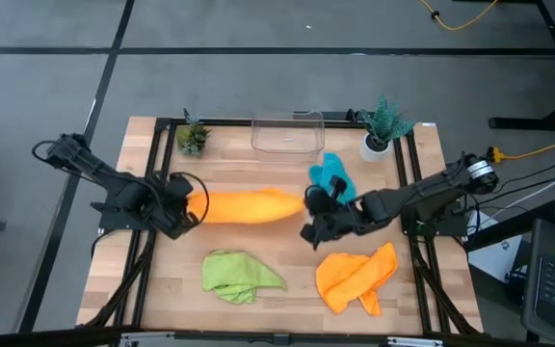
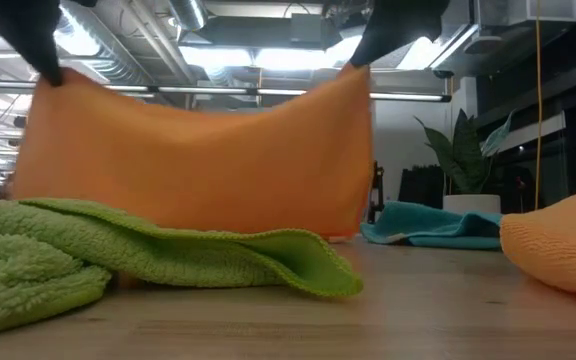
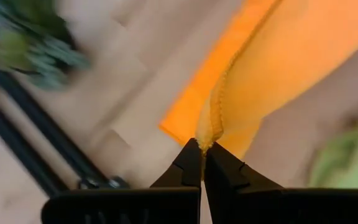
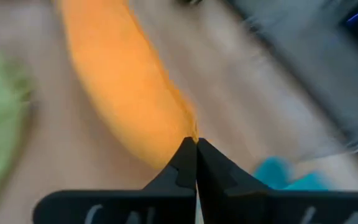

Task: Fold microfiber towels
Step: Fold the orange towel

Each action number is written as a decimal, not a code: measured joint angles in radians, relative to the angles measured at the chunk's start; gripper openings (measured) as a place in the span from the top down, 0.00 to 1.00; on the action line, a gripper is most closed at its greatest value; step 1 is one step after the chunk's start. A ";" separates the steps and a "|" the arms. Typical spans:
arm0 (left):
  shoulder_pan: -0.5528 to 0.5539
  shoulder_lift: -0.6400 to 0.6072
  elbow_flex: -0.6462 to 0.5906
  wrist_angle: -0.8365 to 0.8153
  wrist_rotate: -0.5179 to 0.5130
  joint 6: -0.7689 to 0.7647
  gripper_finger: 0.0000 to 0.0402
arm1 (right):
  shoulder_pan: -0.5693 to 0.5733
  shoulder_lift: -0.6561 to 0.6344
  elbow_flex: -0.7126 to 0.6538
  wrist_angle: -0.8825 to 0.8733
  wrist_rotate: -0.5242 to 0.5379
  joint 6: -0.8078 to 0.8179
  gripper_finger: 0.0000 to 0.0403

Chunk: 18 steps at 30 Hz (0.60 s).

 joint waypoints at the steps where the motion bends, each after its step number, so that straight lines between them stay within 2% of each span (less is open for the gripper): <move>1: 0.010 -0.001 0.019 -0.028 -0.030 -0.001 1.00 | -0.015 -0.001 0.011 0.003 0.036 -0.031 1.00; 5: 0.065 -0.011 0.108 -0.076 -0.210 0.045 1.00 | -0.091 -0.003 0.063 0.008 0.161 -0.204 1.00; 10: 0.166 -0.024 0.233 -0.079 -0.358 0.205 1.00 | -0.209 -0.002 0.149 0.011 0.178 -0.432 1.00; 15: 0.216 -0.025 0.316 -0.077 -0.371 0.315 1.00 | -0.259 -0.003 0.221 0.003 0.141 -0.521 1.00; 18: 0.217 -0.023 0.309 -0.076 -0.301 0.318 1.00 | -0.252 -0.004 0.232 -0.002 0.131 -0.515 1.00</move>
